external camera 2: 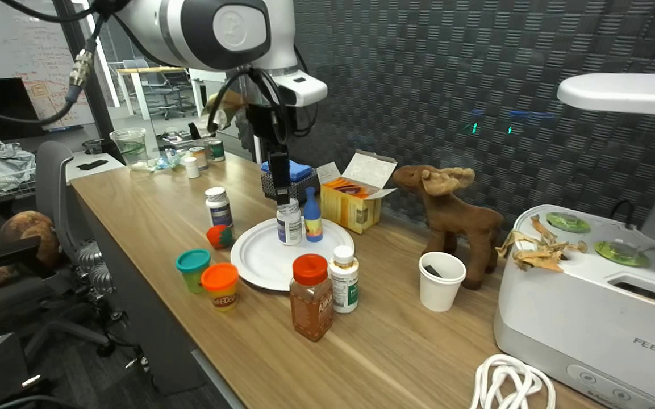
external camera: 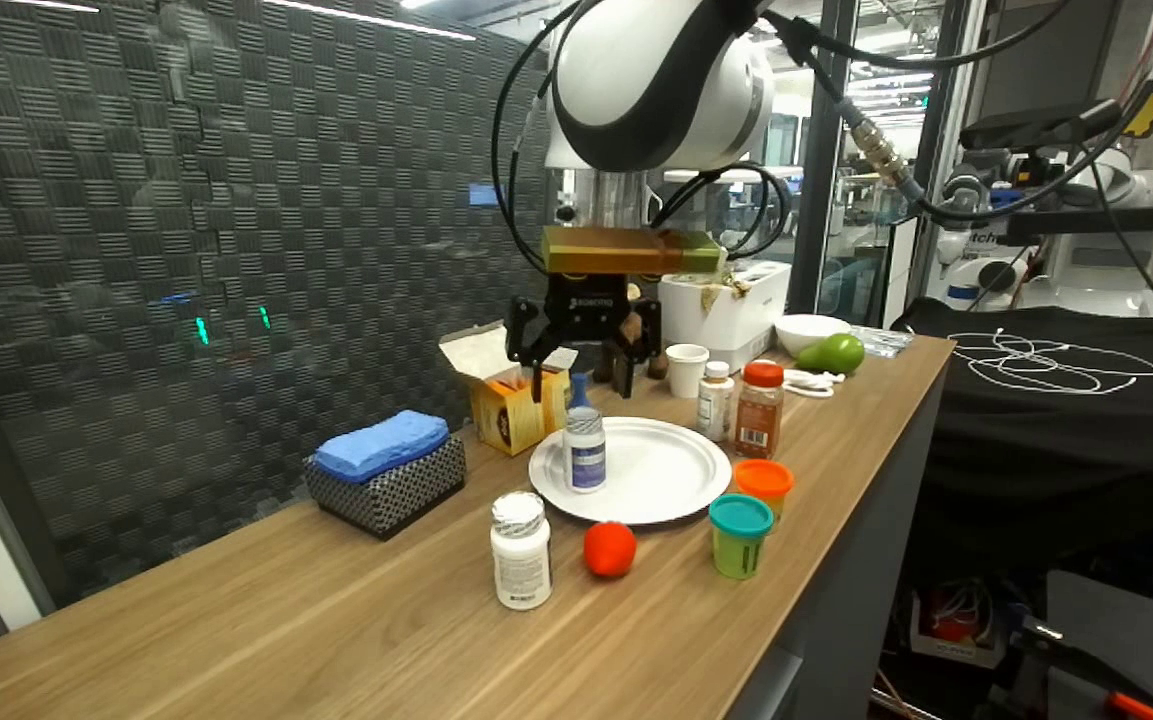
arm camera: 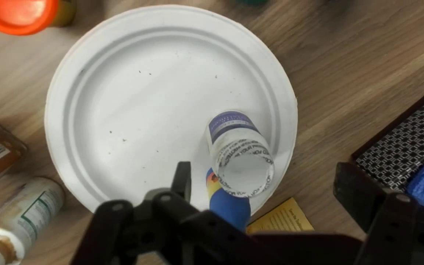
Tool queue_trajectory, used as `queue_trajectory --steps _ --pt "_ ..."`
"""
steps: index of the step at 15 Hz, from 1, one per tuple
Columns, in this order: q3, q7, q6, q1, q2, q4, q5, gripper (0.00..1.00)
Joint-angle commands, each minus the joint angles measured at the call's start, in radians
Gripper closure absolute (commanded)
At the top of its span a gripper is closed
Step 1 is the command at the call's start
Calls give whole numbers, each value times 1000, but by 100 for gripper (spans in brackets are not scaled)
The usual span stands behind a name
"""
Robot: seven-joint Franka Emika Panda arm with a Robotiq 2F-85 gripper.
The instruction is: Pick up the bottles and small containers from the table and put them on the white plate.
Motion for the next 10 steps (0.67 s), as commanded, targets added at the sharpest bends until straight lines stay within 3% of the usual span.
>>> queue_trajectory --steps 1,5,10 --pt "19 7 -44 28 -108 -49 -18 0" --pt "85 -36 -119 53 -111 -33 35 0" --pt "147 -108 -132 93 -38 3 51 0"
